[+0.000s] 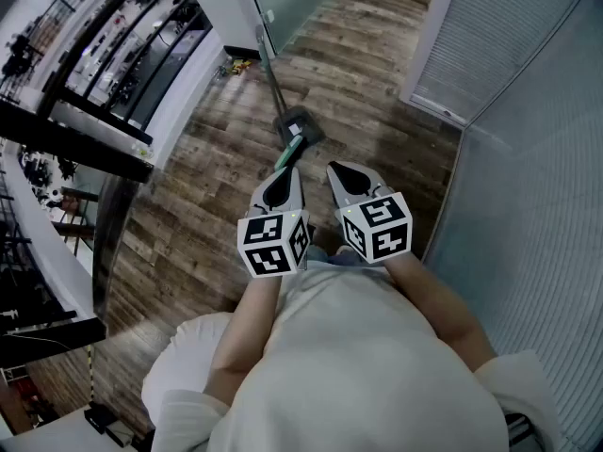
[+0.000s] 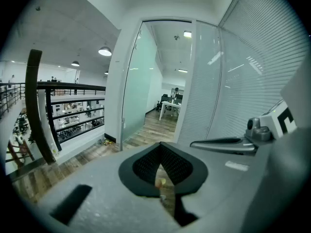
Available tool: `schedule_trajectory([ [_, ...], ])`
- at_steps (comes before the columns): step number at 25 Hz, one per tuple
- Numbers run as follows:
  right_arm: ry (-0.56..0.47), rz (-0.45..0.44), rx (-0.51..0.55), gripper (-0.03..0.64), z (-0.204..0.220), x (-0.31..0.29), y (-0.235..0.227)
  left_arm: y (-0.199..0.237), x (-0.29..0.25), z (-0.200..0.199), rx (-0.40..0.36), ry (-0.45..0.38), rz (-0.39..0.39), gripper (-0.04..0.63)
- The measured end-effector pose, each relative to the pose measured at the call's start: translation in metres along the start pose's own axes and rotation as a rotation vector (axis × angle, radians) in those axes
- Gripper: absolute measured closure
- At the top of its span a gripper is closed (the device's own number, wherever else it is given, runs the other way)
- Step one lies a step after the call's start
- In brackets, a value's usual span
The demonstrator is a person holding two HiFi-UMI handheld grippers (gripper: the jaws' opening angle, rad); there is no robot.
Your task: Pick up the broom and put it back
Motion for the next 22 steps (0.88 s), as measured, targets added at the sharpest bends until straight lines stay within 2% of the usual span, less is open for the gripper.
schedule_trajectory([
  [13, 0.009, 0.011, 0.034, 0.612, -0.0014, -0.0050, -0.0023, 0.0069, -0.0064, -0.0007, 0.030, -0.008, 0.000, 0.586],
  [22, -0.031, -0.014, 0.004, 0.611, -0.0087, -0.0011, -0.0047, 0.0070, -0.0056, -0.0007, 0.046, -0.010, -0.020, 0.586],
])
Point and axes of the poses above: the fingertips, and each gripper's own axes: x backward along the fingers, y to its left, z out of its underside, the point moved 1 cm from there along x, backward along the fingers, and after that the axes turned 1 degree about z, right-handed, at the moved point
